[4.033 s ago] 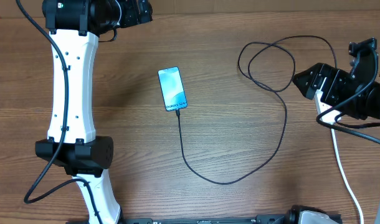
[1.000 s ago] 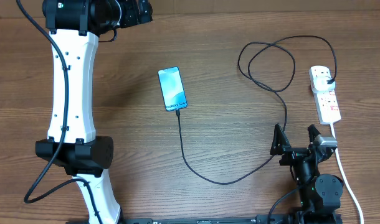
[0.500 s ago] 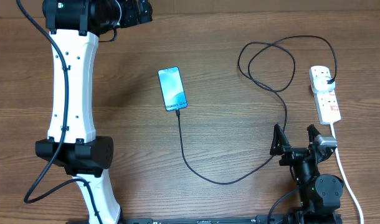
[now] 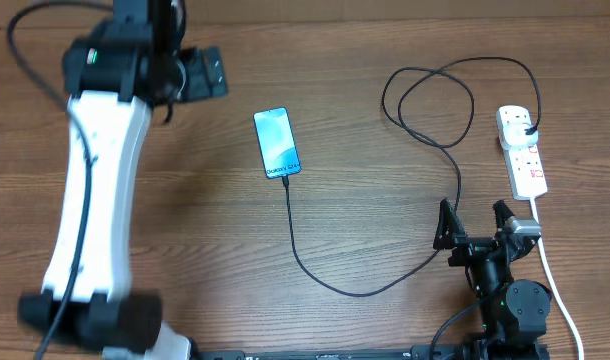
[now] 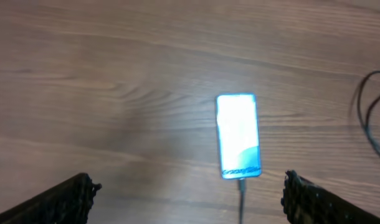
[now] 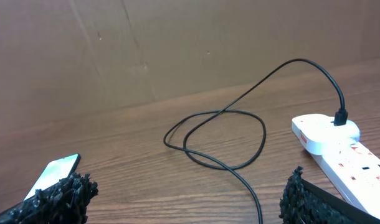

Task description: Plug charger to phone and switch on socket

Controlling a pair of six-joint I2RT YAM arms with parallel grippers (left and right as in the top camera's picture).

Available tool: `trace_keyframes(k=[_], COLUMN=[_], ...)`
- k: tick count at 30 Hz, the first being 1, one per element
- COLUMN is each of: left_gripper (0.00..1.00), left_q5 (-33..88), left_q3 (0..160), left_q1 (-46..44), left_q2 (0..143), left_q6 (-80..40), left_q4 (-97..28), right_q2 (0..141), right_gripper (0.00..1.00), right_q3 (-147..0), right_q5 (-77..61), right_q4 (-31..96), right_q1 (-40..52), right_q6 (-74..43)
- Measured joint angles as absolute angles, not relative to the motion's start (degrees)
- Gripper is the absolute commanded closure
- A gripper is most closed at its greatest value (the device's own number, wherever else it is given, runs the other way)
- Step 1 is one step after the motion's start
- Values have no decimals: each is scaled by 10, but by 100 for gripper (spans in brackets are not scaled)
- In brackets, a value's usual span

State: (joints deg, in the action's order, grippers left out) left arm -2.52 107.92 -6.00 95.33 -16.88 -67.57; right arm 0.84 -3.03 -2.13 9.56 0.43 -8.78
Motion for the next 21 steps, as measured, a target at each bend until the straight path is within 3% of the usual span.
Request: trace_keyframes(k=[8, 21], left_gripper=[0, 1], left_q5=[-46, -34], left_q3=[753, 315], left_q1=[-60, -60], left_q2=[726, 456], left_q6=[-99, 5], left_q4=[-358, -49], right_q2=[8, 9], right_gripper=[0, 0], right_q3=[-30, -29], right_q5=[-21, -22], right_q4=[96, 96], right_q1=[4, 4], right_q6=[-88, -88])
